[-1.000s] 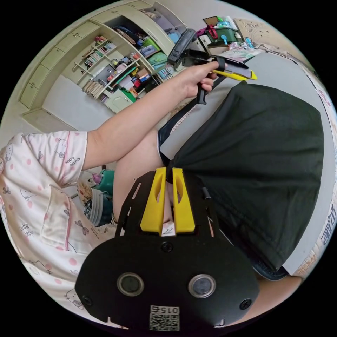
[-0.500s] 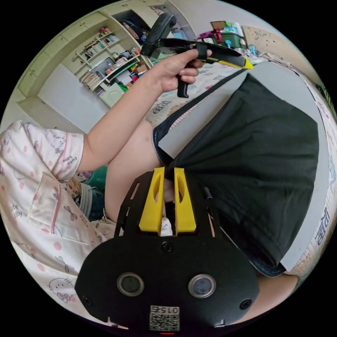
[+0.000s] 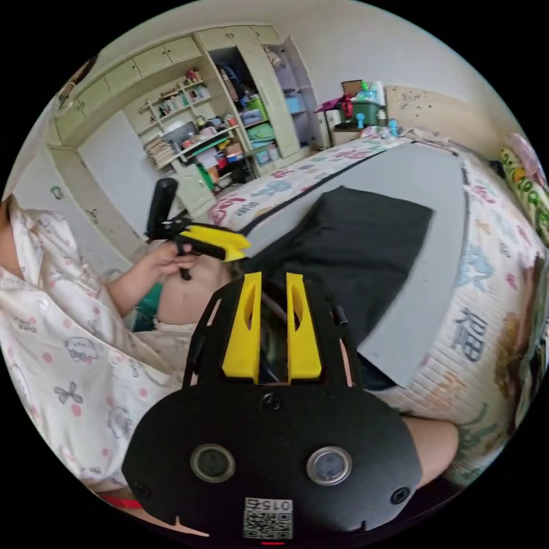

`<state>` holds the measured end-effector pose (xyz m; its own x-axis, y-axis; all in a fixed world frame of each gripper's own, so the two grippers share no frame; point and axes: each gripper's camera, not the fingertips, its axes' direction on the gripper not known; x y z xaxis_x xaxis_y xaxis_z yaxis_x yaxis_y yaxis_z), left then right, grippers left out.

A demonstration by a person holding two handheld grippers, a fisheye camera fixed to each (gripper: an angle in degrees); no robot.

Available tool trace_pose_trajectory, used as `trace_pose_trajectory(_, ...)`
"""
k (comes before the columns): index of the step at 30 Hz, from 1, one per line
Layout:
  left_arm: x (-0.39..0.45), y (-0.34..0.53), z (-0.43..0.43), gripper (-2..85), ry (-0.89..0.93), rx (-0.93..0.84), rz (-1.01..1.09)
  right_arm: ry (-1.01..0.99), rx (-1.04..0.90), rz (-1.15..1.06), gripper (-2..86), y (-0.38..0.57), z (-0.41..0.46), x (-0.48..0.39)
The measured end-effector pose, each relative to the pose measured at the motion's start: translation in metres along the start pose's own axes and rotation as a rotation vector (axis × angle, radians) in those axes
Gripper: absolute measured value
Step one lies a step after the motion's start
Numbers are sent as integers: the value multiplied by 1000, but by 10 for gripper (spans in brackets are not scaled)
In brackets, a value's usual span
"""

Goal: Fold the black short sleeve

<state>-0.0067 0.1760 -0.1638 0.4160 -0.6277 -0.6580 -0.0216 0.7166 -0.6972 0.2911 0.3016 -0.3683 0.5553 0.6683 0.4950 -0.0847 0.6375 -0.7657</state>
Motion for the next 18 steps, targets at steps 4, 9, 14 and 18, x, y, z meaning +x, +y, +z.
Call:
trace_pose_trajectory(4, 19, 1, 15, 92, -103, -76, 61, 103, -76, -102, 104, 20, 13, 13)
trace_pose_trajectory(9, 46, -6, 26, 80, -224, -164, 139, 240, -159, -174, 59, 35, 51, 10)
trace_pose_trajectory(14, 59, -9, 21, 20, -257, -177, 143, 268, -121, -148, -3, 56, 47, 18)
trace_pose_trajectory(18, 72, -7, 12, 3, -196, -144, 153, 264, -122, -105, -8, 78, 43, 33)
